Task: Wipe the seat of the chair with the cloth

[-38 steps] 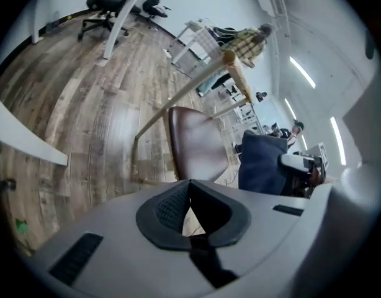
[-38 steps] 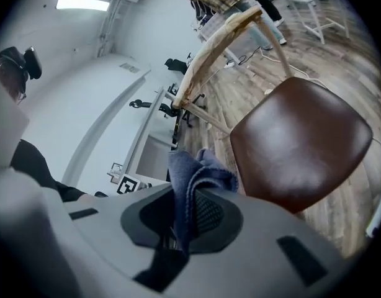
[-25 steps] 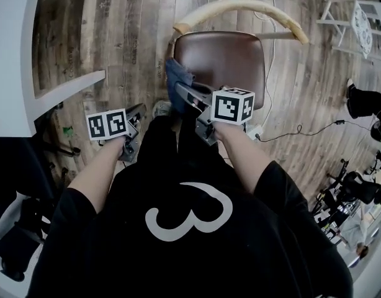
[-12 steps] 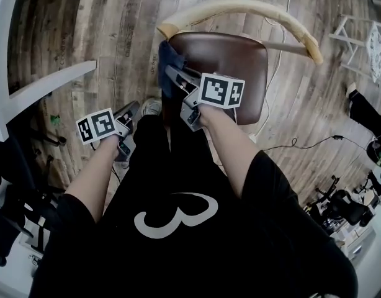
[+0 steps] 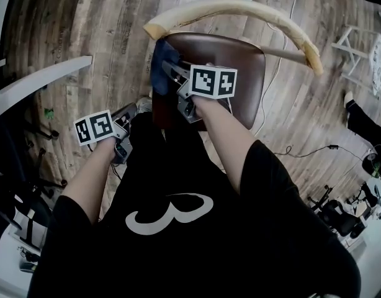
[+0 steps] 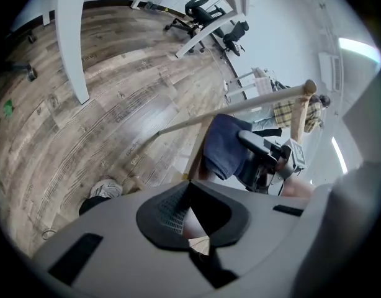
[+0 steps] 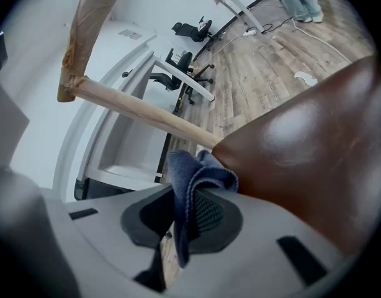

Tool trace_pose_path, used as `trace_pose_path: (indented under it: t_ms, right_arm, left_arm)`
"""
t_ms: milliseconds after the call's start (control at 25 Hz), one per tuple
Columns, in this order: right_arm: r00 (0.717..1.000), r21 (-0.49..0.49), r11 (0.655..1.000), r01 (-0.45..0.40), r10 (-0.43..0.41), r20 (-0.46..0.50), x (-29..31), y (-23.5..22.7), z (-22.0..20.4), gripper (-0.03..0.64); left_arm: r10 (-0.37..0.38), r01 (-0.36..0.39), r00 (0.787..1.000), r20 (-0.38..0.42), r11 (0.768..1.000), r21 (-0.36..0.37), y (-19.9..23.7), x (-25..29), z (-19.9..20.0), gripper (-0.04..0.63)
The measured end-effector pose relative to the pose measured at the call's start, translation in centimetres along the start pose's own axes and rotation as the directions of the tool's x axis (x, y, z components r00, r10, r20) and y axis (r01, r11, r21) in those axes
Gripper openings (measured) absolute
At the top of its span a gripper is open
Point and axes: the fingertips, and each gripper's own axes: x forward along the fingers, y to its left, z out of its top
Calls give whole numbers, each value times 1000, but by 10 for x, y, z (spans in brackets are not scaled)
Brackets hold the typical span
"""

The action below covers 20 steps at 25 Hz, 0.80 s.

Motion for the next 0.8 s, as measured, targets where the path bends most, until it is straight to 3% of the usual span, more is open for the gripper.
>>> trace_pose_path:
  t_ms: [320,800]
  right_arm:
    - [995,-89,991,98,-100,-14,-5,-24,1,48]
    - [958,-235,929,286,-284,44,-56,-76,14,48]
  left_arm:
    - [38,-38,999,4,999,3,12,-5,-3,14]
    - [48,-48,999,-4,999,-6,15,7,-15,14]
